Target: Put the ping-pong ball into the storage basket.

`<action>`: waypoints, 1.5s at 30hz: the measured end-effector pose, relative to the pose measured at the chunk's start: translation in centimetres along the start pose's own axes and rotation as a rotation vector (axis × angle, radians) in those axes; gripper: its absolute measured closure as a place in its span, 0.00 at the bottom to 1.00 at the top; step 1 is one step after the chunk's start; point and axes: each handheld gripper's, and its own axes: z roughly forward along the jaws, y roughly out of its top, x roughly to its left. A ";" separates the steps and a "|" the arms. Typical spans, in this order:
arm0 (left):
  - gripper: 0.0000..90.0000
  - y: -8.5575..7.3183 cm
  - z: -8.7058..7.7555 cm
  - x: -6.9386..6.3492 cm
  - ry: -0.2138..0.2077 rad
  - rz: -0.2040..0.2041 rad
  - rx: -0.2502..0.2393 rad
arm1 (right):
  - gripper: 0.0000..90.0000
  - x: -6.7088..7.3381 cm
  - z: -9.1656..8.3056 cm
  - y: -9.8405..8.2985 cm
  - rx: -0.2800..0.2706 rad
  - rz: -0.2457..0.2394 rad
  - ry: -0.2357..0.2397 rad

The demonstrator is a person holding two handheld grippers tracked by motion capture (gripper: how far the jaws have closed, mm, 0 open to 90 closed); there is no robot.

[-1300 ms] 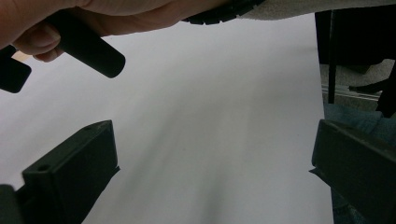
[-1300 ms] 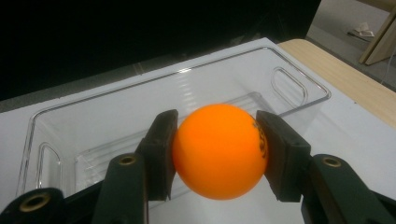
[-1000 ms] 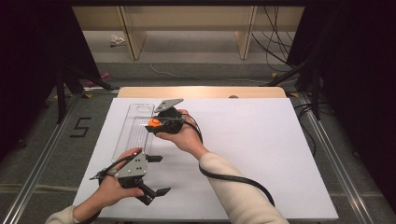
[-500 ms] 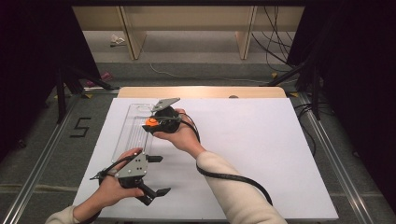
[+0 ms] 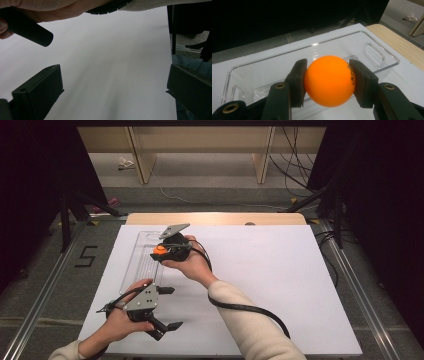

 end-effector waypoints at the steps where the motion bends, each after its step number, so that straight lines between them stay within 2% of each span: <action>1: 0.00 0.0 0.0 0.0 0.000 0.000 0.000 | 0.57 0.0 0.0 0.0 0.000 -0.001 0.001; 45: 0.00 0.0 0.0 -0.1 -0.004 0.004 0.001 | 0.57 0.4 1.9 1.4 0.028 -0.022 0.025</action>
